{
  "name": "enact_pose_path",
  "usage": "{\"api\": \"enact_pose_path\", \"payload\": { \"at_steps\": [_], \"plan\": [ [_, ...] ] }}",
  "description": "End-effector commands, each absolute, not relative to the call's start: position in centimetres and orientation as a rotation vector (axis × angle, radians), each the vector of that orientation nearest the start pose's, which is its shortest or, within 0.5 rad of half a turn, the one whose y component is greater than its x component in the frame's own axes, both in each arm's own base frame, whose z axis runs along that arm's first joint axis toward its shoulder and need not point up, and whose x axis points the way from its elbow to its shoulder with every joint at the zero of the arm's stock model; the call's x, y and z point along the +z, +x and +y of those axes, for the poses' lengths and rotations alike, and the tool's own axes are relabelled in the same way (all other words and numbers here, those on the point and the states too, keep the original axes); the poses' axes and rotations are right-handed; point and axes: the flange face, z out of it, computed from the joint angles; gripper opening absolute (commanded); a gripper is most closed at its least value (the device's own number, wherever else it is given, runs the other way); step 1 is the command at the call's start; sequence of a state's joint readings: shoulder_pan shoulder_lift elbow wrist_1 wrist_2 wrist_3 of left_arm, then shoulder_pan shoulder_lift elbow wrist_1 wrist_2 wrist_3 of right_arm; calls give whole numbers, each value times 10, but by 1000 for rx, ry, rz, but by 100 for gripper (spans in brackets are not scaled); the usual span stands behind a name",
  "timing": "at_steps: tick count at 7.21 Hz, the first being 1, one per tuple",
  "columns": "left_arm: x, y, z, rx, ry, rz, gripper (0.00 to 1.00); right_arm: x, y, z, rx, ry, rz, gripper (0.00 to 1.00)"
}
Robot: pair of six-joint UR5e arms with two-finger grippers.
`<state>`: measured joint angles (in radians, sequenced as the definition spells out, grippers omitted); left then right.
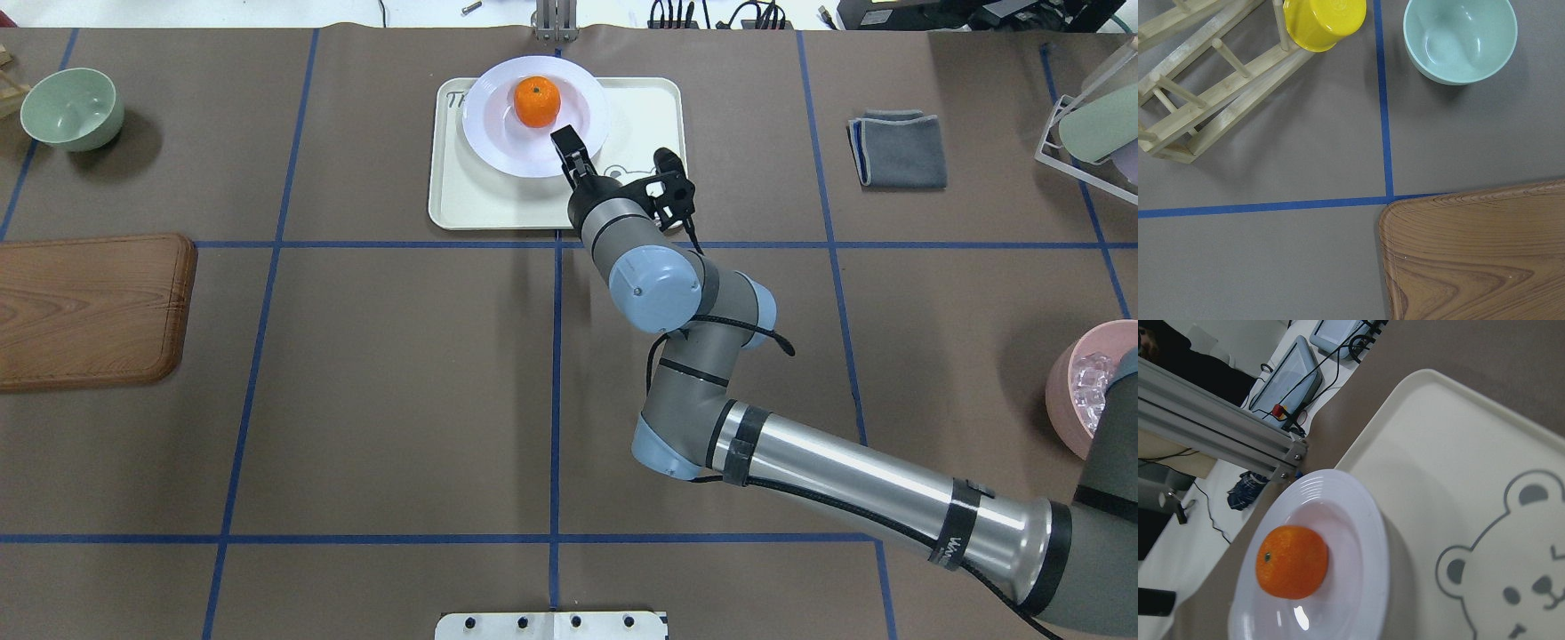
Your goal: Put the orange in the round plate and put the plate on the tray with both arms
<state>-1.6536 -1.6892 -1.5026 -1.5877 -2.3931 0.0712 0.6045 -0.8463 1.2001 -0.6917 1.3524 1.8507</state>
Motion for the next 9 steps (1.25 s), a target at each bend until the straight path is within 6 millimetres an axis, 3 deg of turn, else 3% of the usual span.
{"api": "enact_pose_path", "payload": {
  "at_steps": [1, 3, 5, 8, 9],
  "plan": [
    [627, -105, -538, 18, 126, 813, 98, 338, -453, -617, 525, 364, -1001, 100],
    [628, -105, -535, 25, 125, 811, 98, 385, -326, -643, 245, 326, -870, 100],
    [623, -104, -524, 33, 138, 808, 98, 430, -179, -653, 87, 298, -803, 100],
    [617, -103, -512, 37, 149, 807, 98, 540, -29, -606, -103, 270, -672, 100],
    [617, -103, -513, 37, 149, 807, 98, 563, 12, -592, -133, 247, -667, 100]
  ]
}}
